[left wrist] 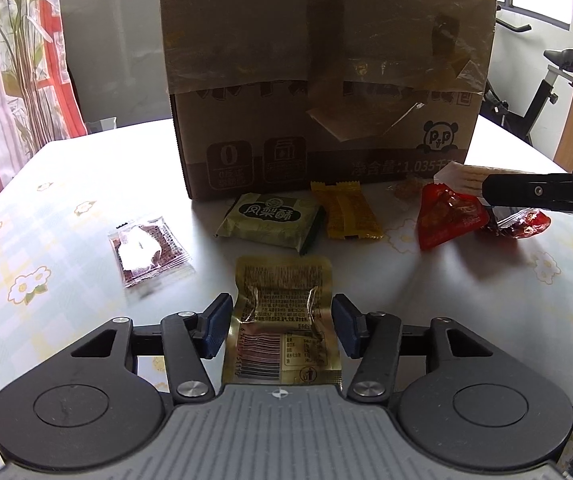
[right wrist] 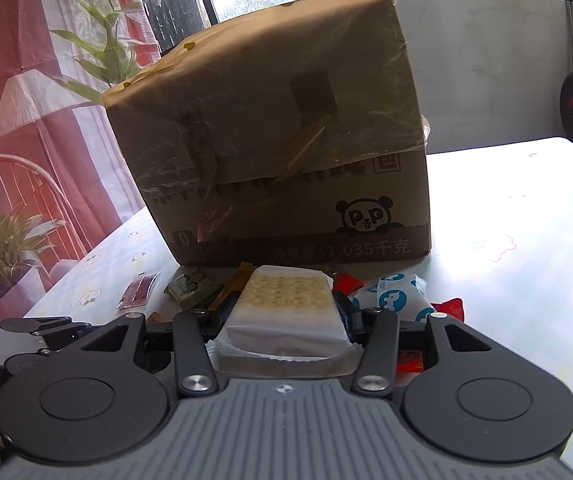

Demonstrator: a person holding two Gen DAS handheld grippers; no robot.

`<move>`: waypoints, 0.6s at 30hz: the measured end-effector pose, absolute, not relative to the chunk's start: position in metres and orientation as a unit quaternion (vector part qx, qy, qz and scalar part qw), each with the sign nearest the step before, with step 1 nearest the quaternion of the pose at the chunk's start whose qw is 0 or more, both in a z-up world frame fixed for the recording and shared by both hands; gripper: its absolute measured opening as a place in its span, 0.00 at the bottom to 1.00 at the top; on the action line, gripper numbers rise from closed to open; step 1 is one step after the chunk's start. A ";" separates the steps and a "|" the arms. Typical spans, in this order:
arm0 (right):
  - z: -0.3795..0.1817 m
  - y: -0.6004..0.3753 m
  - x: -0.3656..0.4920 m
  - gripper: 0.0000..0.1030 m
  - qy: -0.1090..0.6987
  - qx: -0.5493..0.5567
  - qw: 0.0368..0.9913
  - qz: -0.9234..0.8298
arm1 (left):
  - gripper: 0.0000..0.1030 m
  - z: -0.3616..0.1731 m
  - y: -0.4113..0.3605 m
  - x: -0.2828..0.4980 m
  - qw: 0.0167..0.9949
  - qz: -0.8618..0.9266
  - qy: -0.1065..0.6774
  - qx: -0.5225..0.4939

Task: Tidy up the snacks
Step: 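Grasp the gold sausage pouch with the left tool while the right tool holds the crackers, then carry the gold pouch and cracker pack over the open box and open both tools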

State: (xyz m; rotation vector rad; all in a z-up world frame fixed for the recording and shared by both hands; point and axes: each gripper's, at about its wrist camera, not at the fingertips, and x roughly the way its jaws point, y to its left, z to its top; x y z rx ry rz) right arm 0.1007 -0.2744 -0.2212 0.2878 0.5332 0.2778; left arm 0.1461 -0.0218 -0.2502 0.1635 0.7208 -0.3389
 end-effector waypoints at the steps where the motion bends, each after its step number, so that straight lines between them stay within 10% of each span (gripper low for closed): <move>1: -0.221 -0.274 0.101 0.48 0.261 0.141 0.945 0.136 | 0.54 -0.250 -0.022 0.146 0.919 -0.165 0.349 0.080; 18: -0.213 -0.277 0.095 0.48 0.241 0.131 0.951 0.139 | 0.42 -0.217 -0.011 0.138 0.940 -0.157 0.297 0.062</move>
